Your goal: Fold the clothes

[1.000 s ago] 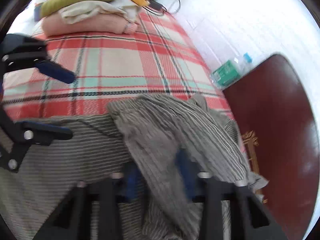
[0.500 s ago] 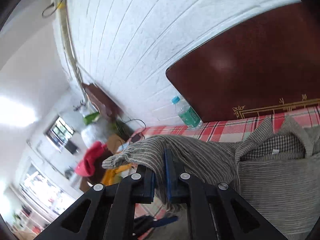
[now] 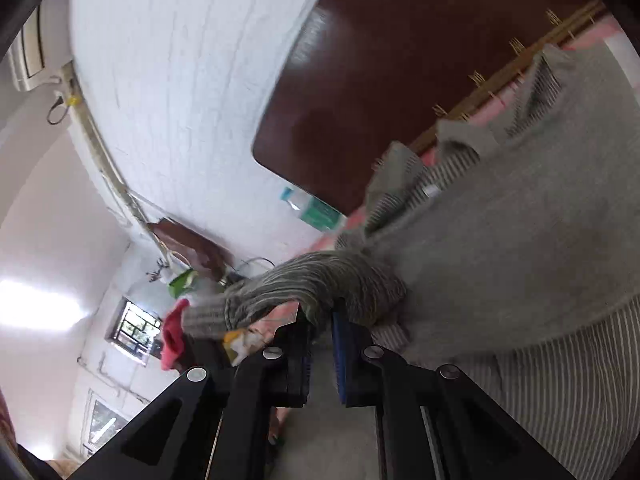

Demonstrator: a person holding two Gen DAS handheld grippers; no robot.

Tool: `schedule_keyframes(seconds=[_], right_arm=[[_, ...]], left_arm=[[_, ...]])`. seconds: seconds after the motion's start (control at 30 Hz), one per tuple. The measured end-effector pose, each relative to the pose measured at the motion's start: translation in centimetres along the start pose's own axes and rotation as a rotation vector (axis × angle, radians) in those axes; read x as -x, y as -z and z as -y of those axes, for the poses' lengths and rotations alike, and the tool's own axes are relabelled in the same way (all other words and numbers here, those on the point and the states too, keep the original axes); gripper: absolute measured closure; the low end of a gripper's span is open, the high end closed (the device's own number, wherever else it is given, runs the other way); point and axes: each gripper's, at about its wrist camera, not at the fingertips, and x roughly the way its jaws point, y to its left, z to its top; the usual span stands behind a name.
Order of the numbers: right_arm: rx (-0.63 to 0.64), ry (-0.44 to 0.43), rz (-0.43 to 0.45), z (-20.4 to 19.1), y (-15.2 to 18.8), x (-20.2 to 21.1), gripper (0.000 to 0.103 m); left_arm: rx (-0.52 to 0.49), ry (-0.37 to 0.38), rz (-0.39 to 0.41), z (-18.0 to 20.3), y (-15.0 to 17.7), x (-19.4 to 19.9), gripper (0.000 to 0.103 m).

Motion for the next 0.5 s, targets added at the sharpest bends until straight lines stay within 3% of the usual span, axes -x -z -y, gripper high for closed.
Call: schedule_keyframes(seconds=[0.1,0.2,0.3,0.37,0.5], right_arm=[[0.040,0.042,-0.026,0.1,1.4,-0.5,0.093],[0.122,0.062,-0.030,-1.7,1.7,-0.6,0.093],[0.275,0.089,-0.054,-5.2,1.9,-1.6,0.093],[0.401,0.124,-0.086,-7.8,2.4,-2.5,0.093],[0.559,0.141,-0.181,-10.8,4.6,-5.3,0.093]], left_arm=[[-0.023,0.031,-0.029,0.8,0.8,0.4,0.033],[-0.090,0.113,-0.060,2.5,2.1,1.7,0.033],[-0.154,0.261,-0.071,3.7,3.7,4.1,0.033],[-0.137,0.377,-0.070,3.8,4.1,5.7,0.033],[-0.044,0.503,-0.042,3.1,3.6,7.6,0.012]])
